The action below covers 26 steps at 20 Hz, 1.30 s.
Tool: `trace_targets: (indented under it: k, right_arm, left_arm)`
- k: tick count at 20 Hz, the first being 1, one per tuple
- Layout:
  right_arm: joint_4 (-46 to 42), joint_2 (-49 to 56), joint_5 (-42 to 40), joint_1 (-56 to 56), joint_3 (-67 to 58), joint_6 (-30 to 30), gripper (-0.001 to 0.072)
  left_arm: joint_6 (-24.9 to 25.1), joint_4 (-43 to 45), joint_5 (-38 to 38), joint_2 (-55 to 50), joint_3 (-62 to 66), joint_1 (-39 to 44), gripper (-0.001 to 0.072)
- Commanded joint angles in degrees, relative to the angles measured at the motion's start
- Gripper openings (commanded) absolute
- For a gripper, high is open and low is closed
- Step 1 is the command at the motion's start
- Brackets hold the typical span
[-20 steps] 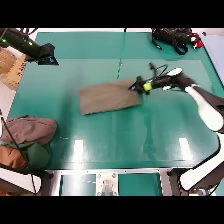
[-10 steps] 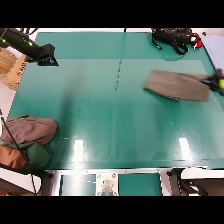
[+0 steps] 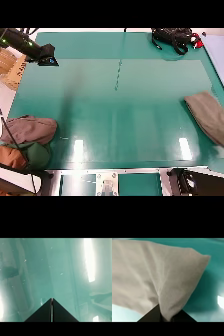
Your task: Fold the shirts.
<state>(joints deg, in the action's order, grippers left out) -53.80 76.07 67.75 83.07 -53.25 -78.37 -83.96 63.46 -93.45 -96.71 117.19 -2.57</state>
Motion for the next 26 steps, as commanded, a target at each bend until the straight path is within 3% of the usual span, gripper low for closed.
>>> trace_targets:
  k: [1,4,5,6,7,10,11,12,14,15,17,20,26]
  right_arm:
    - [-1.22,-1.75,-6.43,4.63,9.22,1.03,0.0014]
    - [-2.03,-2.43,-8.41,4.63,12.41,0.94,0.0018]
    - [-2.75,-2.43,-6.84,4.66,12.15,0.76,0.0178]
    - [-3.96,-2.4,-3.93,4.72,10.78,-0.39,0.0415]
    - [-7.13,-2.4,0.13,4.72,7.93,-3.08,0.0445]
    - [-30.97,-2.43,18.86,4.39,-7.65,-21.11,0.0384]
    - [-34.91,-2.45,22.97,3.48,-13.22,-22.51,0.0324]
    - [-34.51,-3.02,23.65,1.92,-17.18,-22.64,0.0257]
    - [-27.76,-6.21,16.96,-4.48,-19.02,-22.32,0.0062]
    - [-22.6,-7.45,12.9,-9.38,-19.04,-19.96,0.0018]
    - [-16.68,-8.22,7.76,-19.98,-19.56,-16.9,0.0017]
    - [-16.26,-8.2,6.75,-37.38,-18.99,-12.46,0.0017]
    - [-16.9,-8.15,1.29,-67.23,-12.04,-9.42,0.0016]
  left_arm:
    - [0.07,0.0,-0.02,0.02,0.0,-0.02,0.0023]
    - [0.02,-0.04,-0.04,0.02,-0.02,0.02,0.0023]
    - [0.02,-0.24,-0.07,0.02,-0.02,0.02,0.0023]
    - [0.07,-0.46,-0.09,0.02,-0.02,0.02,0.0023]
    - [0.11,-0.94,-0.11,0.02,0.0,0.02,0.0023]
    - [0.46,-2.21,-0.11,0.04,0.0,0.02,0.0023]
    - [0.5,-2.27,-0.13,0.04,0.02,0.02,0.0023]
    - [0.5,-2.23,-0.02,0.09,0.02,0.02,0.0022]
    - [0.44,-2.23,-0.11,0.7,0.0,0.02,0.0022]
    - [0.42,-2.21,-0.11,1.68,0.0,0.02,0.0021]
    - [0.42,-2.14,-0.11,4.57,-0.2,0.02,0.0021]
    - [-0.07,-1.77,-0.07,11.65,-7.28,0.04,0.0022]
    - [-3.04,1.73,6.14,31.12,-39.65,4.35,0.0022]
